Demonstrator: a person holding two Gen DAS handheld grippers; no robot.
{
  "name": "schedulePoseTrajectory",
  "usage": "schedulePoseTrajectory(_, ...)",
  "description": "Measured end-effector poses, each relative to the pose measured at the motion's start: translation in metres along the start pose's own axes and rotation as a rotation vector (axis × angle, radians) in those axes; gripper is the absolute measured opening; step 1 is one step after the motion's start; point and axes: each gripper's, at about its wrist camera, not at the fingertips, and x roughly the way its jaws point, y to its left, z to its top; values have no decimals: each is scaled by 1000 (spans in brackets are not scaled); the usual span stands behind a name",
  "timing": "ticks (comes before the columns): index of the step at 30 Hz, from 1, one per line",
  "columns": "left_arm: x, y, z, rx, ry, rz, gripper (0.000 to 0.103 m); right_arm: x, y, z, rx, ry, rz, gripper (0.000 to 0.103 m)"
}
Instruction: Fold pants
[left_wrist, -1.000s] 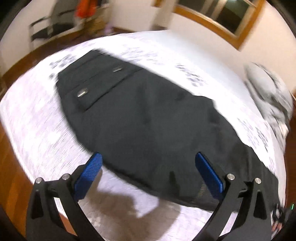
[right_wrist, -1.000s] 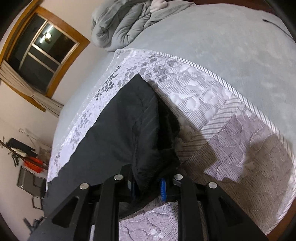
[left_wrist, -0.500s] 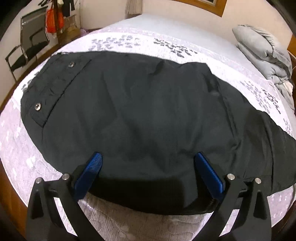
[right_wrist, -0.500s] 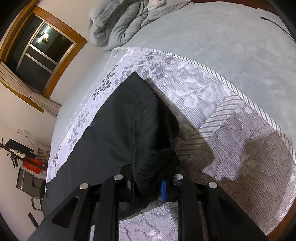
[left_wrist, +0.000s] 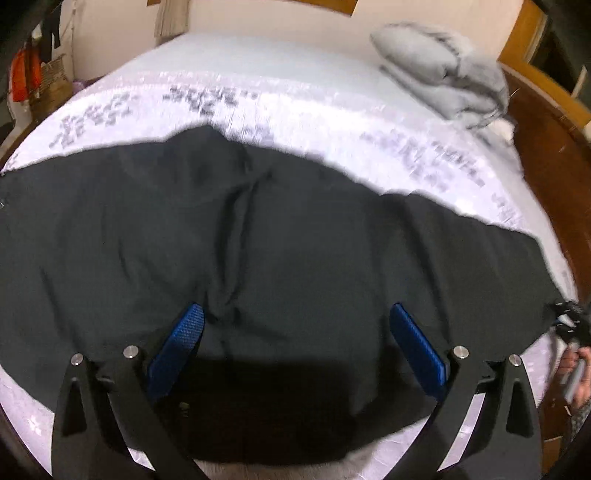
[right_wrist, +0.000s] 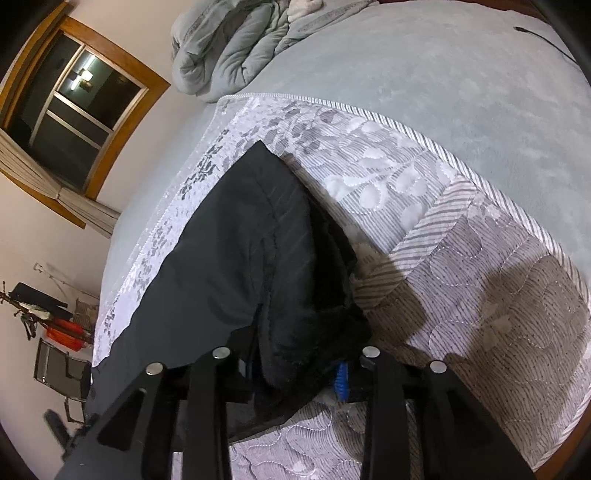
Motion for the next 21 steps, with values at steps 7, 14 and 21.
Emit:
schedulePoseTrajectory(7,15,-3,-10,60,5,55,100,-30,1,-11,-10,-63,-92,54)
schedulePoseTrajectory(14,-23,-2,-12,-34,-33,-19,100,-45,18,-56,12,12,56,55)
schedulePoseTrajectory(21,-27,-19,-25,-1,-4,-47,100,-5,65,-101,-37,157,181,55)
